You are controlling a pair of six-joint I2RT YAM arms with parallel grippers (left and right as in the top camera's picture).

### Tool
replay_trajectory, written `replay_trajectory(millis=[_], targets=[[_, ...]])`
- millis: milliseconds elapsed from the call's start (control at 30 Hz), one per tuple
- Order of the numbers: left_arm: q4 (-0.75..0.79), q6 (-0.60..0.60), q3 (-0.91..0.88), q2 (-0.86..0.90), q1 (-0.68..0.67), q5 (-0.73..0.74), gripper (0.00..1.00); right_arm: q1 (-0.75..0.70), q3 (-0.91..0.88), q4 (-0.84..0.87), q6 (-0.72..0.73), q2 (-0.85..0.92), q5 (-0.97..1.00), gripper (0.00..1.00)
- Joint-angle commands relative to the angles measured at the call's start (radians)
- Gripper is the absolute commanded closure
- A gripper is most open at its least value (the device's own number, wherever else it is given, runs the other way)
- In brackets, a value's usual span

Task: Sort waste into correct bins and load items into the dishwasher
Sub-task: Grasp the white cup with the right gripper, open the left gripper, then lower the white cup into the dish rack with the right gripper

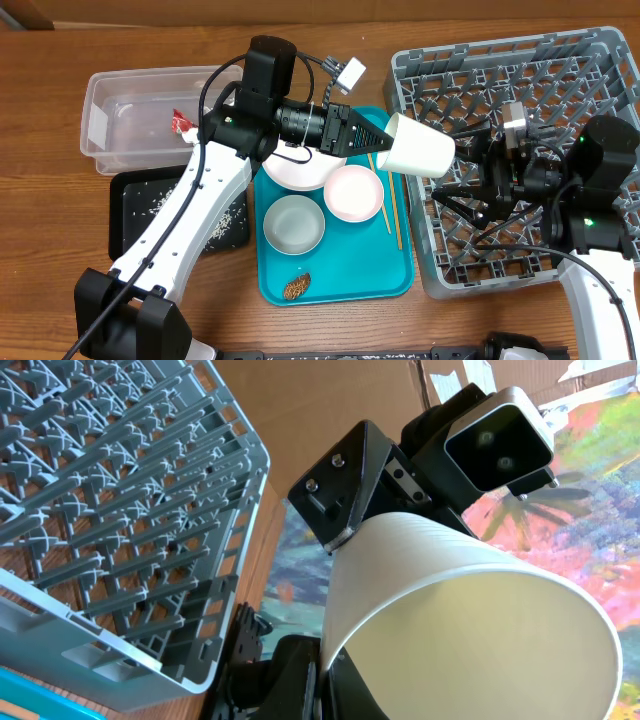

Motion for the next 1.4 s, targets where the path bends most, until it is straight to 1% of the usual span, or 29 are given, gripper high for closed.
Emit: replay_trajectory(millis=[0,267,300,400,433,500,600,700,867,967,1000,1033,1067,1100,1133,1167,1233,1267,1333,1367], targets=[[0.005,-0.014,0.012,0.008,-0.021,0.006,0.96,0.0,0.024,0.007,0.019,0.01,-0.035,0.0],[0.005,-0.014,0.012,0.008,-0.046,-0.005,0.96,0.0,0.024,0.007,0.023,0.013,-0.035,0.01],[0.004,-0.014,0.012,0.008,-0.046,-0.005,0.96,0.0,0.024,0.008,0.023,0.013,-0.035,0.02],[0.005,-0.021,0.012,0.008,-0.047,-0.005,0.96,0.0,0.024,0.015,0.023,0.013,-0.035,0.13],[0.005,-0.021,0.012,0.008,-0.047,-0.005,0.96,0.0,0.024,0.015,0.023,0.013,-0.035,0.14],[0.004,-0.021,0.012,0.008,-0.049,-0.005,0.96,0.0,0.024,0.015,0.023,0.013,-0.035,0.22],[0.005,-0.021,0.012,0.008,-0.058,-0.013,0.96,0.0,0.024,0.015,0.023,0.013,-0.035,0.26],[0.004,-0.021,0.012,0.008,-0.065,-0.022,0.96,0.0,0.024,0.015,0.023,0.013,-0.035,0.32],[0.004,-0.021,0.012,0.008,-0.066,-0.036,0.96,0.0,0.024,0.014,0.028,0.013,-0.035,0.37],[0.002,-0.02,0.012,0.008,-0.066,-0.058,0.96,0.0,0.024,0.014,0.065,0.013,-0.031,0.41],[0.001,-0.01,0.012,0.008,-0.065,-0.064,0.91,0.0,0.024,0.014,0.1,0.013,-0.026,0.46],[0.0,0.0,0.012,0.008,-0.064,-0.064,0.86,0.0,0.024,0.014,0.128,0.013,-0.014,0.48],[-0.003,0.023,0.012,0.008,-0.063,-0.065,0.79,0.0,0.024,0.01,0.168,0.013,0.011,0.53],[-0.011,0.04,0.012,0.008,-0.06,-0.075,0.72,0.0,0.024,0.0,0.201,0.013,0.042,0.56],[-0.061,0.069,0.012,0.008,-0.056,-0.144,0.65,0.0,0.024,-0.015,0.22,0.013,0.072,0.57],[-0.116,0.095,0.012,0.008,-0.054,-0.227,0.62,0.0,0.024,-0.033,0.234,0.013,0.105,0.57],[-0.296,0.149,0.013,0.003,-0.045,-0.498,0.6,0.0,0.024,-0.132,0.24,0.013,0.248,0.6],[-0.338,0.169,0.014,-0.002,-0.043,-0.553,0.6,0.0,0.024,-0.175,0.238,0.013,0.314,0.62],[-0.425,0.199,0.016,-0.026,-0.03,-0.676,0.6,0.0,0.024,-0.278,0.227,0.009,0.517,0.66],[-0.487,0.209,0.016,-0.061,-0.016,-0.792,0.6,0.0,0.032,-0.314,0.218,0.005,0.576,0.67]])
